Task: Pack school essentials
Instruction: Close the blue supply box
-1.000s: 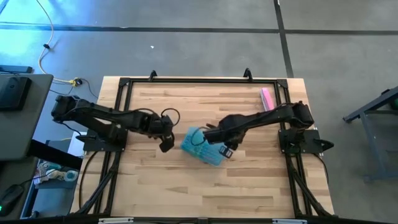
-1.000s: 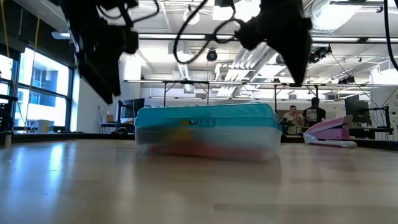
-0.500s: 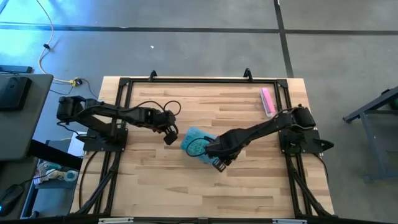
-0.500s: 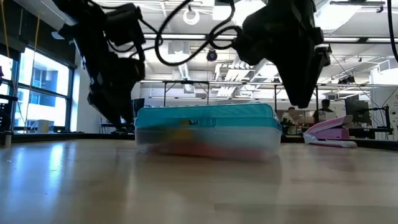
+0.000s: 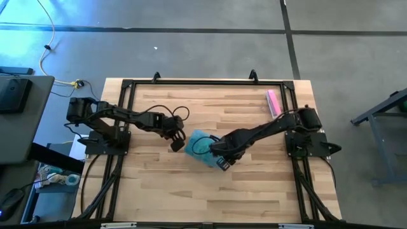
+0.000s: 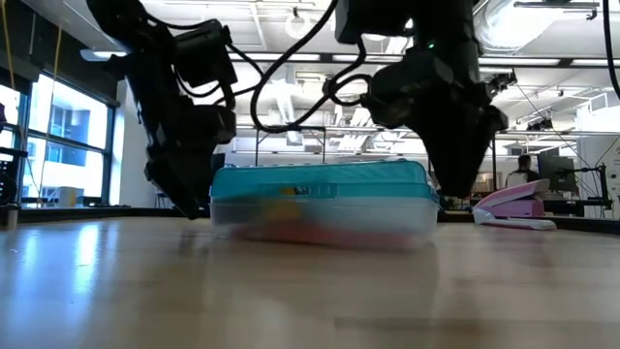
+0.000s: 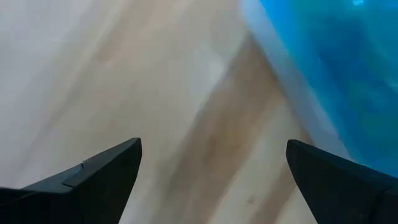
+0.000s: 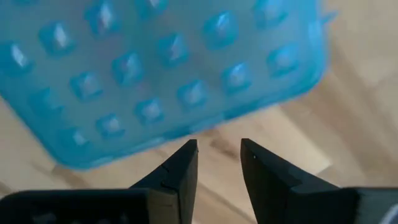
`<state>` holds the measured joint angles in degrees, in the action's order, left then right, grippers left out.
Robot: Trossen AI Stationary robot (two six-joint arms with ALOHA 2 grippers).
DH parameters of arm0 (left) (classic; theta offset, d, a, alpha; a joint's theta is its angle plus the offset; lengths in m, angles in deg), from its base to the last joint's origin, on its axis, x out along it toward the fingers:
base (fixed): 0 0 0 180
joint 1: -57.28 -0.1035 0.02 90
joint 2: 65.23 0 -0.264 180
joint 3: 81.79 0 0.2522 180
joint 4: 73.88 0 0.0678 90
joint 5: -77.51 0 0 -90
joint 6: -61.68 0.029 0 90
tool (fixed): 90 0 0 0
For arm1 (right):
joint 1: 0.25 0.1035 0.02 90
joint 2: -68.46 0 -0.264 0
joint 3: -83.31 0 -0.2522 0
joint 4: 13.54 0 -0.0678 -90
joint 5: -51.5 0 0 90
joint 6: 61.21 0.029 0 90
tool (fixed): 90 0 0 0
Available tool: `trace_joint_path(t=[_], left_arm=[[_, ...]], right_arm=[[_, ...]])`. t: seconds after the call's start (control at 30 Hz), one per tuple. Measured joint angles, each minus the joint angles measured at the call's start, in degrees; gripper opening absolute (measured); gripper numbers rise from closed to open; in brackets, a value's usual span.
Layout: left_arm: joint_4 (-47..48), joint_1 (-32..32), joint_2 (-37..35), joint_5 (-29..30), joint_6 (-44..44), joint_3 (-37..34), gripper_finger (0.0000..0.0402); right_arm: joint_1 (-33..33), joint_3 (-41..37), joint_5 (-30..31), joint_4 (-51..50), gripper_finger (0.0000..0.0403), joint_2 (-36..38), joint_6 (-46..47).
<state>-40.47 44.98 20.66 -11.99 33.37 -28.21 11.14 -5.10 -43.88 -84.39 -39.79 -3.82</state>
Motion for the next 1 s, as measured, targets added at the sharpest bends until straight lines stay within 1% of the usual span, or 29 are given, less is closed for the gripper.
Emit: trace_joint_path(t=[0.1, 0.27, 0.47, 0.6, 0.7, 0.83, 0.93, 1.0], left_arm=[[-1.4, 1.3, 0.0, -1.8, 0.0, 0.0, 0.0387], [-3.3, 3.9, 0.1, -1.5, -1.9, 0.0, 0.0388], [-4.1, 6.6, 0.1, -1.8, -4.9, 0.0, 0.0388], [-4.4, 8.2, 0.1, -1.7, -6.9, 0.0, 0.0388], [-4.1, 8.7, 0.1, -1.6, -7.3, 0.0, 0.0388], [-1.0, 8.7, -0.3, -1.6, -9.0, 0.0, 0.0388], [1.3, 8.6, -1.4, -1.4, -8.8, 0.0, 0.0388], [3.4, 8.7, -3.4, -1.3, -9.1, 0.0, 0.0388]], right_arm=[[-1.7, 0.0, 0.9, 0.0, 0.0112, 0.0, -2.3], [-4.4, 0.0, 1.2, -0.9, 0.0112, 0.0, -6.5], [-8.0, 0.0, 3.5, -3.2, 0.0112, 0.0, -11.3], [-10.1, 0.0, 3.8, -3.4, 0.0112, 0.0, -14.1], [-11.0, 0.0, 3.2, -4.4, 0.0112, 0.0, -14.4], [-10.8, 0.0, 3.0, -7.8, 0.0112, 0.6, -14.2], [-10.3, 0.0, 2.8, -9.6, 0.0112, 2.2, -13.7], [-9.9, 0.0, 2.8, -9.7, 0.0112, 4.0, -12.3]])
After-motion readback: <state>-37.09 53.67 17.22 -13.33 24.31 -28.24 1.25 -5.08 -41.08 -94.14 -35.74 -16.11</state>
